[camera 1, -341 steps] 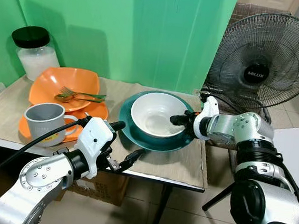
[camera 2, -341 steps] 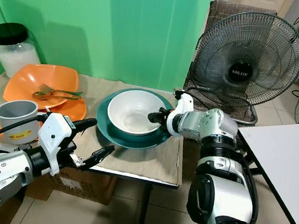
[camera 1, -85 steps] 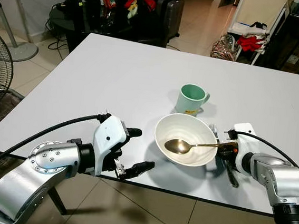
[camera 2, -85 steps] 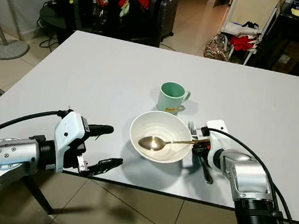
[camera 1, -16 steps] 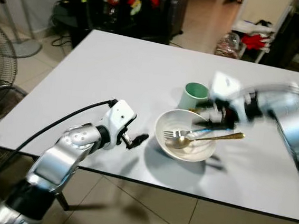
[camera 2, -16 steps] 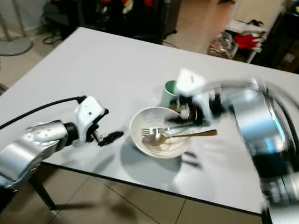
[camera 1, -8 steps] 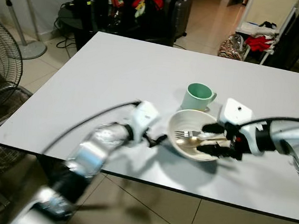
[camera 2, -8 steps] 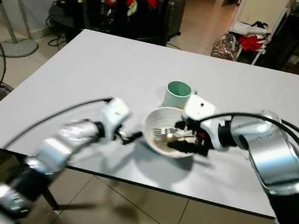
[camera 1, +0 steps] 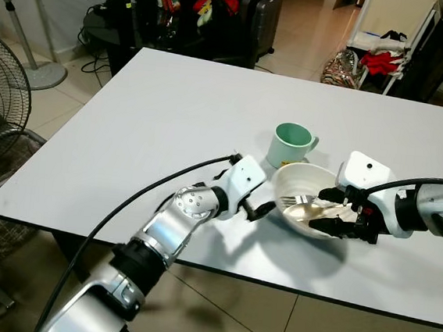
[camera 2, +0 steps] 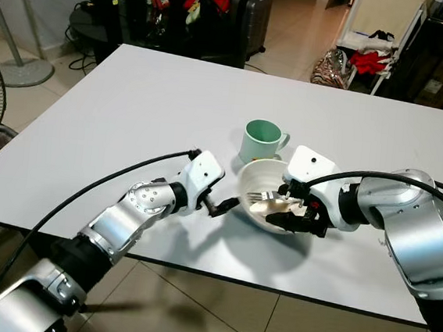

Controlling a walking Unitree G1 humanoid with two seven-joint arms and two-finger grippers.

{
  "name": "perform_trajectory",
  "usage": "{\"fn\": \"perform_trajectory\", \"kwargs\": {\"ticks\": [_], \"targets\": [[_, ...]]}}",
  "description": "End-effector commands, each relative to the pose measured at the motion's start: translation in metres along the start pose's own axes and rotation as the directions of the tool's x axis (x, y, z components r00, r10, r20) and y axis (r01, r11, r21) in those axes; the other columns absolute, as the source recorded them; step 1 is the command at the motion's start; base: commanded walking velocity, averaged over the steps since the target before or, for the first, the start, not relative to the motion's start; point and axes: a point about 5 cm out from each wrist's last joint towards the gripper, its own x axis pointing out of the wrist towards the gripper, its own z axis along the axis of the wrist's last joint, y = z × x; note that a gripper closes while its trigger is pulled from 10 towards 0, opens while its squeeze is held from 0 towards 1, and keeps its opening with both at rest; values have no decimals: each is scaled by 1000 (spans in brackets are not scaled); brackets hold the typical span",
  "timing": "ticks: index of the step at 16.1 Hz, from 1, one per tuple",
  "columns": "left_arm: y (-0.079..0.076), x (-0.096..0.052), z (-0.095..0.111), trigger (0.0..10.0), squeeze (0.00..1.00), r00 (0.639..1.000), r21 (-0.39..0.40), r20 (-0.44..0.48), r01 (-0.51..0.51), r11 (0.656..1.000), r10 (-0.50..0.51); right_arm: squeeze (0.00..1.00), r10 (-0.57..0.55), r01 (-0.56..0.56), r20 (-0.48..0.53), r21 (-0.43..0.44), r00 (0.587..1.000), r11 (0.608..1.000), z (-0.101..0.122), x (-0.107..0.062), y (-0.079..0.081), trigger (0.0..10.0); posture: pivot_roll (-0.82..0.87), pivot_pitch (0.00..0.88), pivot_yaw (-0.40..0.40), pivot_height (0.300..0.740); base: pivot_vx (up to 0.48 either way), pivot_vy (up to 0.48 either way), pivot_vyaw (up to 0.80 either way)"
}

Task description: Setting the table

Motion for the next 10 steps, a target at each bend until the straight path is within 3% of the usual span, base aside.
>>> {"fn": "perform_trajectory", "kwargs": {"ticks": [1, 4, 5, 7, 10], "targets": [[3, -7, 3, 10000, 157, 999, -16, 49, -4, 1000, 5, 0, -22, 21, 27, 13, 999, 1000, 2, -7, 0, 10000, -146, 0, 3, 740, 0, 0, 0], [4, -43, -5, 10000, 63, 991, -48, 128, 39, 998, -33, 0, -26, 19, 140, 53, 990, 998, 13, -9, 6, 10000, -130, 0, 2, 740, 0, 0, 0], [8, -60, -6, 10000, 0, 989, -58, 145, 25, 998, -16, 0, -33, 24, 166, 60, 986, 998, 16, -7, 8, 10000, -120, 0, 1, 740, 0, 0, 0], [17, -88, -9, 10000, 0, 988, -85, 142, -53, 995, 65, 0, -46, 35, 220, 55, 974, 998, 20, 2, 15, 10000, -101, 0, -1, 740, 0, 0, 0], [20, -108, -10, 10000, 0, 985, -86, 129, -102, 991, 113, 0, -47, 28, 295, 68, 954, 997, 28, 12, 24, 10000, -80, 0, -4, 740, 0, 0, 0]]}}
